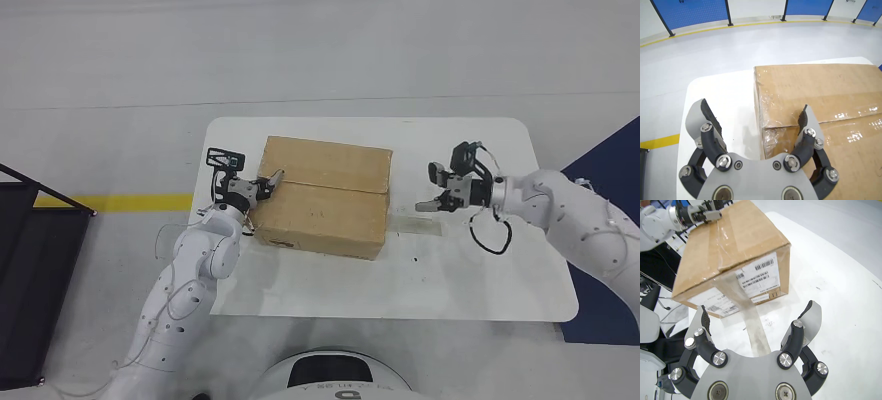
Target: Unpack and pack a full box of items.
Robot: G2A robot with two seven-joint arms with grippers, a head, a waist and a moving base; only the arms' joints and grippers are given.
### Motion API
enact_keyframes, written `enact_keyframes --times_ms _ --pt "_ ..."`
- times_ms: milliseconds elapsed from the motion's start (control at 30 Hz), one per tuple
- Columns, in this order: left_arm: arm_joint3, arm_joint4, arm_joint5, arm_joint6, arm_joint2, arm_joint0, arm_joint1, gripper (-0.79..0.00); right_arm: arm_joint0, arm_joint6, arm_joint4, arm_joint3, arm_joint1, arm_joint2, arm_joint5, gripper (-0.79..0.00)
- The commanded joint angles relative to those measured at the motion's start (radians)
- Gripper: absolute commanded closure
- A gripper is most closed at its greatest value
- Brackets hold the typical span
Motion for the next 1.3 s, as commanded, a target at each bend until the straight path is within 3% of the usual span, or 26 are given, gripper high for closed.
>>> enact_keyframes --times_ms 0,300,400,667,967,1267 --pt "0.0 0.0 0.0 0.0 0.0 0.0 0.0 -0.785 -0.03 -0.045 -0.071 -0.003 0.013 0.015 0.05 -0.785" --pt "0.0 0.0 0.0 0.0 0.0 0.0 0.0 -0.785 -0.042 -0.041 -0.102 -0.006 0.017 0.016 0.067 -0.785" --pt "0.0 0.0 0.0 0.0 0.0 0.0 0.0 -0.785 -0.075 0.037 -0.109 -0.072 -0.002 0.006 0.189 -0.785" --pt "0.0 0.0 0.0 0.0 0.0 0.0 0.0 -0.785 -0.16 0.036 -0.096 -0.148 -0.006 0.043 0.349 -0.785" --pt "0.0 0.0 0.0 0.0 0.0 0.0 0.0 -0.785 -0.263 -0.041 -0.102 -0.269 0.027 0.12 0.471 -0.785" --pt "0.0 0.0 0.0 0.0 0.0 0.0 0.0 -0.785 -0.342 -0.135 0.019 -0.32 0.03 0.203 0.521 -0.785"
